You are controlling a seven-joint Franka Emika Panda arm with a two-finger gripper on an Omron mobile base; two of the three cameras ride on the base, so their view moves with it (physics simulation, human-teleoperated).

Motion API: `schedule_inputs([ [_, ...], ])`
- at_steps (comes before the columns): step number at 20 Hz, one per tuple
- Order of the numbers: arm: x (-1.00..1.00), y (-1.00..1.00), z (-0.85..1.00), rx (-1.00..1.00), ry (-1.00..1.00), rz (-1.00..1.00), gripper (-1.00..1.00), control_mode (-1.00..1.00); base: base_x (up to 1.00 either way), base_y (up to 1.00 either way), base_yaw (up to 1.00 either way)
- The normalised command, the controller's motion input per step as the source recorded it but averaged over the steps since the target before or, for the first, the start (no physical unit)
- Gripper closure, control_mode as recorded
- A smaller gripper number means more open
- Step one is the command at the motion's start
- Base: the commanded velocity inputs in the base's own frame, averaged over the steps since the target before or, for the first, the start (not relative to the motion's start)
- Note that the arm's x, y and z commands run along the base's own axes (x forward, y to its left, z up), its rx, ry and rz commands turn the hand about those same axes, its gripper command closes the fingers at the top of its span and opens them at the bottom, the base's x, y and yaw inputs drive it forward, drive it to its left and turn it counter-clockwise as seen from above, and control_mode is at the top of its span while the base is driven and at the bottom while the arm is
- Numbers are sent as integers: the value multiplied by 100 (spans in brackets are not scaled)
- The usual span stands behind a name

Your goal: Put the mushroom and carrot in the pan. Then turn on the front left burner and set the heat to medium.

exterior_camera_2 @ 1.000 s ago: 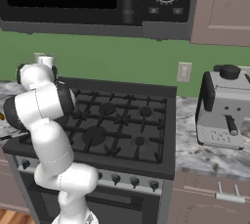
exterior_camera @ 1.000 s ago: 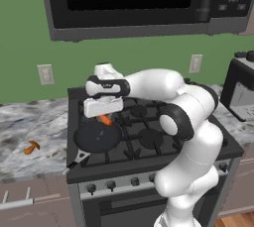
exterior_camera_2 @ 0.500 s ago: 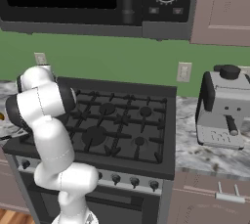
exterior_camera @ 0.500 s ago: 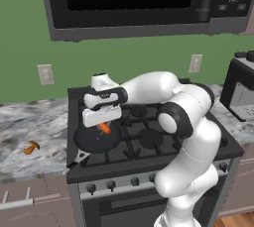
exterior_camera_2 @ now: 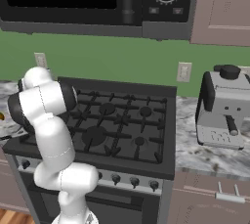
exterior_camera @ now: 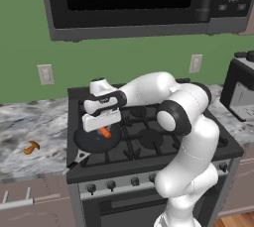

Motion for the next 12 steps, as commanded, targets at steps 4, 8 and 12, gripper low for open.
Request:
schedule_inputs([
  [4,0,0,-12,-2,0,0,100,-100,0,0,0],
  [8,0,0,-18,-2,0,0,100,-100,0,0,0],
  [12,0,0,-17,-2,0,0,100,-100,0,0,0],
])
